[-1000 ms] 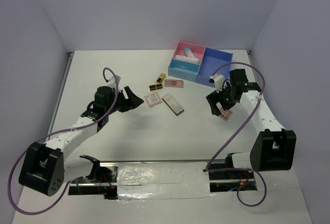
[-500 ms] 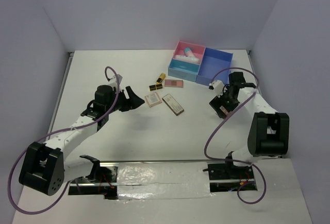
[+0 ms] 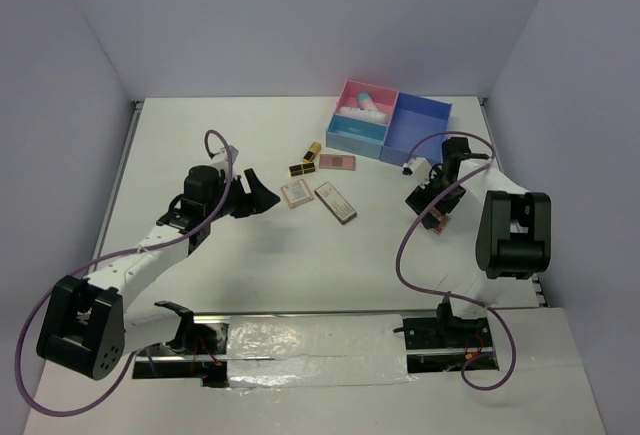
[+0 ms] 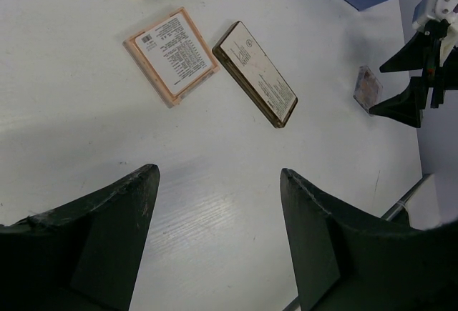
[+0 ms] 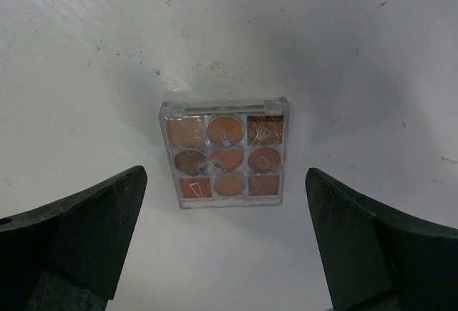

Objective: Organize the makeup

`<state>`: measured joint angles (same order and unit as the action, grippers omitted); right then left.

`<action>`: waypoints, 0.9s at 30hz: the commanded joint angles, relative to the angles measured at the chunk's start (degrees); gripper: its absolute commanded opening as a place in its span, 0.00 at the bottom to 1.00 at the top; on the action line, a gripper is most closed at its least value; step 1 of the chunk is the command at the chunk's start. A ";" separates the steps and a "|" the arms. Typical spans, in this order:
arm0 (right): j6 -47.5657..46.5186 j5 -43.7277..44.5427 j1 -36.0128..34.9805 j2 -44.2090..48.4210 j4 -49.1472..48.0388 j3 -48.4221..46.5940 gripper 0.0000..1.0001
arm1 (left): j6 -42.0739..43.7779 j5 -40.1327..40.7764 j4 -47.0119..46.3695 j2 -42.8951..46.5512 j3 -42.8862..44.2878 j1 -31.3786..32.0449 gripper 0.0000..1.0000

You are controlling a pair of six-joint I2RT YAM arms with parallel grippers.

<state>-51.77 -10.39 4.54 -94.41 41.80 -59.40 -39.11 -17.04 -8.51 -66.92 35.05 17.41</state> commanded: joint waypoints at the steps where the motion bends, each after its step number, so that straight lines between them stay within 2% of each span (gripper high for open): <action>1: -0.35 -1.56 0.47 -1.65 0.91 -3.09 1.00 | 1.41 -1.24 -1.86 -0.41 1.43 -0.27 0.81; 10: 0.00 -2.00 0.47 -5.34 0.56 -3.53 0.98 | 1.76 -1.07 -2.03 -1.81 2.04 -0.45 0.81; 15: -0.35 -2.61 0.56 -6.92 1.53 -4.15 0.92 | 1.67 -1.15 -2.21 -2.69 2.31 -0.53 0.81; 21: -1.23 -4.11 0.74 -8.86 3.46 -4.85 0.73 | 1.58 -1.07 -2.47 -3.31 2.66 -0.71 0.81; 24: -2.02 -4.98 0.83 -7.02 3.81 -4.41 0.56 | 1.41 -0.89 -2.47 -3.40 2.83 -0.71 0.81; 27: -3.07 -8.40 0.74 -2.46 4.95 -4.50 0.44 | 1.06 -0.63 -2.82 -3.57 2.57 -0.71 0.81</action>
<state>-53.17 -13.91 5.08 -101.25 43.33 -63.40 -38.98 -17.02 -8.60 -70.11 35.31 17.02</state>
